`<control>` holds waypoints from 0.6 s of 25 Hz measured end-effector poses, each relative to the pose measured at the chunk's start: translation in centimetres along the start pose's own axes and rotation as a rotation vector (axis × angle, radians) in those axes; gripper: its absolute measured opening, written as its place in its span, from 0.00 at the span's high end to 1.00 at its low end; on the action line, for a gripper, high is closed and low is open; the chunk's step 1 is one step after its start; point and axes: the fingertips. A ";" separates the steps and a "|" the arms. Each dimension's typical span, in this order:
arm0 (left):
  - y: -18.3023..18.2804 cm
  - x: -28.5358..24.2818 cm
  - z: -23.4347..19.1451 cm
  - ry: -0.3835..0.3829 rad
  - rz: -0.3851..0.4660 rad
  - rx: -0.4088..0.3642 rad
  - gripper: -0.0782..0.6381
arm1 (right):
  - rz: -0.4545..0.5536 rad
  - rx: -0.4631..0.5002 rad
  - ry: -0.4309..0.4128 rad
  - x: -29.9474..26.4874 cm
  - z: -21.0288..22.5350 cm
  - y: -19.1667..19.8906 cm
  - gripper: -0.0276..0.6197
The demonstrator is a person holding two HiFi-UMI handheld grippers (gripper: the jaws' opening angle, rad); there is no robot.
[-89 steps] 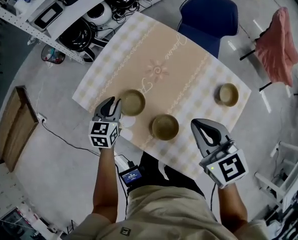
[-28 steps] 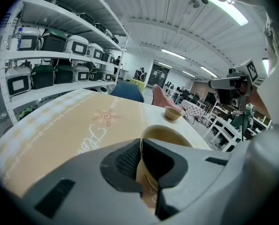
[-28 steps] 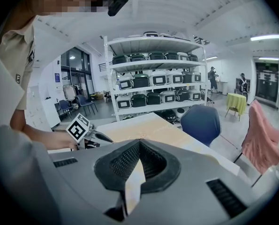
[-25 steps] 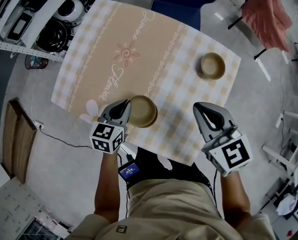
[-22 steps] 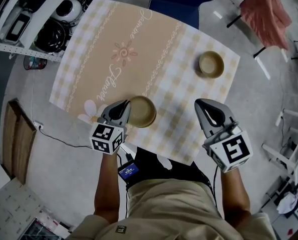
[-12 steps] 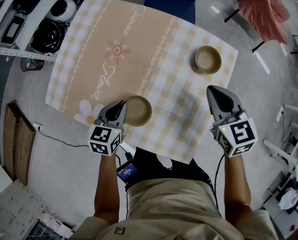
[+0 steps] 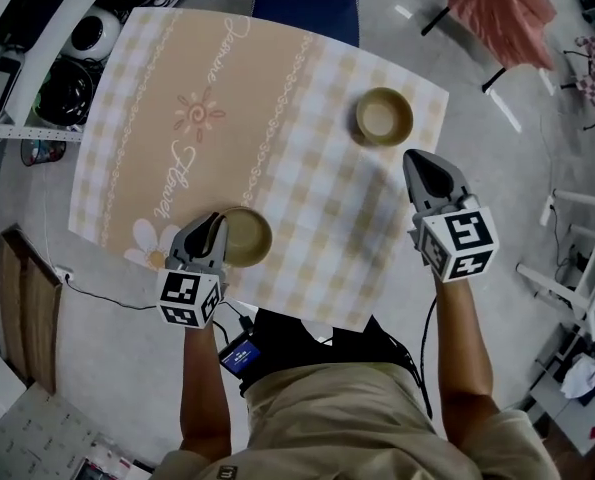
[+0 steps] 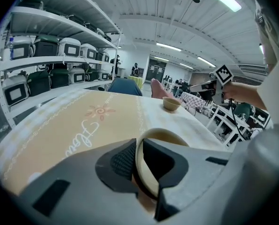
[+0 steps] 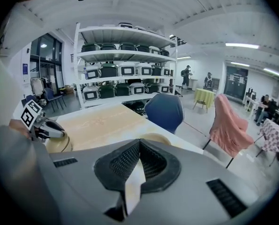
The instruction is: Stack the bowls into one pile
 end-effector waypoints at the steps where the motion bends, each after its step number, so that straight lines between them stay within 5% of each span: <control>1: 0.0 -0.1 0.1 -0.002 -0.001 -0.008 0.85 | -0.002 -0.005 0.022 -0.4 1.0 0.2 0.95; 7: -0.4 -0.6 0.2 -0.019 -0.003 -0.047 0.82 | -0.037 -0.072 0.123 -3.5 6.2 2.4 0.95; 15: -1.5 0.0 -0.1 -0.035 0.036 -0.054 0.79 | -0.072 -0.216 0.125 -7.4 8.9 5.4 0.94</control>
Point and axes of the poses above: the fingertips, and each gripper's own axes: x backward along the fingers, z to its right, y out of its underside, and after that the axes turned 2 degrees about -y, right-handed
